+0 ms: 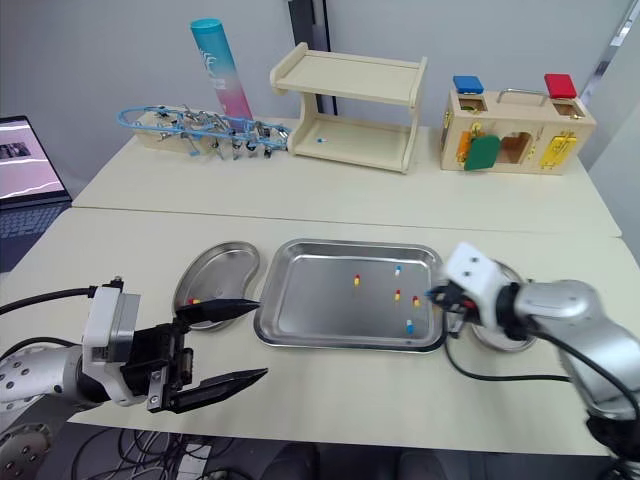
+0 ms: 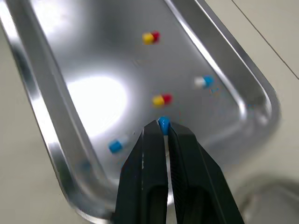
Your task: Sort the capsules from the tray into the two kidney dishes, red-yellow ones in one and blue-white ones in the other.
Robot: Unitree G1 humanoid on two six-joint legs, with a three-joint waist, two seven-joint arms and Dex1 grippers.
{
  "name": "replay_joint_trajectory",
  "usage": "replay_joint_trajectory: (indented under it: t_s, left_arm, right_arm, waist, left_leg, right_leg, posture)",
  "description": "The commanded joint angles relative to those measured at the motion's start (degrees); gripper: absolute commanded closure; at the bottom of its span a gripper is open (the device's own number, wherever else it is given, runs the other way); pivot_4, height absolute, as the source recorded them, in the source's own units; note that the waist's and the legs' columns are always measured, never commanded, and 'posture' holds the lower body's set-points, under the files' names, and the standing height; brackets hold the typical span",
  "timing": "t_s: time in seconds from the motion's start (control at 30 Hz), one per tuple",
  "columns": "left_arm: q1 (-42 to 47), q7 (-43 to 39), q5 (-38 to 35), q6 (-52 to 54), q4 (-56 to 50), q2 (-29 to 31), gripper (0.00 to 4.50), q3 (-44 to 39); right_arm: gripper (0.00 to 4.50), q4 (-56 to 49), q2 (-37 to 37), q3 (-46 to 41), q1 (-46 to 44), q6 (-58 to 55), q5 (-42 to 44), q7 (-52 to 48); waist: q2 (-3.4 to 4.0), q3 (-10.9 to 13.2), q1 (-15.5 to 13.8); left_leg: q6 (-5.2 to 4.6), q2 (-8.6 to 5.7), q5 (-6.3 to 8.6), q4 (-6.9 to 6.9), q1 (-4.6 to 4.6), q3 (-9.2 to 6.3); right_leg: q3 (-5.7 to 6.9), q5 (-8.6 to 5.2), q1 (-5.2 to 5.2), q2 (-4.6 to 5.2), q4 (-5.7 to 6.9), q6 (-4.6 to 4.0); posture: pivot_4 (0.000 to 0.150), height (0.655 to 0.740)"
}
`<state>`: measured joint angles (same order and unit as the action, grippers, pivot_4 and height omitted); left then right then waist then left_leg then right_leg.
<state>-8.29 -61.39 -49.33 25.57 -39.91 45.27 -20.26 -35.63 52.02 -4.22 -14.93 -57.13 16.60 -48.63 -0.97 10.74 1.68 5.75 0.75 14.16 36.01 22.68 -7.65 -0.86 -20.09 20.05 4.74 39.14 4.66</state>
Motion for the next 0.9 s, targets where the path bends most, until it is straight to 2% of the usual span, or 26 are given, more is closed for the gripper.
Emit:
replay_joint_trajectory:
  t_s: [0.03, 0.17, 0.33, 0.37, 0.47, 0.77, 0.9]
  left_arm:
    - [2.25, -0.82, -0.80, -1.95, -1.71, -0.49, 0.00, 2.28]
    - [4.51, -0.92, 0.45, -2.99, -0.58, -1.35, 0.00, 5.22]
    - [4.76, -1.64, 1.81, -4.57, 0.46, -1.68, 0.00, 6.92]
    - [4.67, -1.79, 2.17, -4.96, 0.67, -1.80, 0.00, 7.04]
    - [4.03, -2.14, 2.94, -6.03, 1.14, -1.99, 0.00, 6.85]
    - [2.32, -1.16, 3.26, -6.79, 1.52, -1.57, 0.00, 5.76]
    - [1.81, 1.79, 5.22, -5.47, 2.08, -0.27, 0.00, 4.39]
  right_arm:
    - [4.43, -0.60, 2.78, -7.05, 4.91, 0.88, -0.04, 0.38]
    - [4.43, 3.99, 4.14, -9.81, 10.02, 2.00, -2.37, 3.46]
    - [4.43, 6.97, 3.68, -7.84, 10.08, 3.54, -3.16, 5.54]
    - [3.91, 7.49, 3.81, -7.40, 10.02, 4.16, -3.49, 5.84]
    - [3.15, 8.28, 4.46, -7.42, 9.63, 5.67, -3.36, 5.83]
    - [0.31, 10.62, 6.00, -10.27, 8.37, 12.35, -2.01, 3.29]
    - [0.31, 12.82, 7.17, -12.12, 10.33, 22.45, -3.31, 0.33]
  waist:
    - [0.03, -0.02, 0.29]
    - [0.03, -0.02, 0.28]
    - [0.03, -0.02, 0.29]
    - [0.03, -0.02, 0.26]
    - [0.03, -0.02, 0.21]
    - [0.03, -0.02, 0.16]
    - [0.04, -0.02, 0.14]
  left_leg:
    - [0.00, 0.01, 0.00, 0.00, -0.04, 0.03]
    - [0.00, 0.00, 0.00, 0.02, -0.08, 0.05]
    - [0.00, 0.00, 0.00, 0.02, -0.07, 0.06]
    - [0.00, 0.00, 0.00, 0.02, -0.06, 0.06]
    - [0.00, 0.00, 0.00, 0.03, -0.05, 0.05]
    - [0.00, 0.00, 0.00, 0.03, -0.05, 0.05]
    - [0.00, 0.00, 0.00, 0.03, -0.05, 0.04]
  right_leg:
    - [-0.03, 0.00, 0.00, 0.00, 0.02, 0.00]
    - [-0.05, 0.01, -0.06, 0.00, 0.02, 0.01]
    - [-0.06, 0.02, -0.06, 0.00, 0.02, 0.02]
    - [-0.06, 0.02, -0.06, 0.00, 0.01, 0.03]
    - [-0.04, 0.02, -0.06, 0.00, 0.00, 0.02]
    - [-0.04, 0.02, -0.07, 0.00, -0.02, 0.03]
    - [-0.03, 0.02, -0.07, 0.00, -0.02, 0.03]
  posture:
    - [0.150, 0.7400]
    - [0.150, 0.7400]
    - [0.150, 0.7400]
    - [0.150, 0.7400]
    - [0.150, 0.7400]
    - [0.150, 0.7400]
    - [0.150, 0.7400]
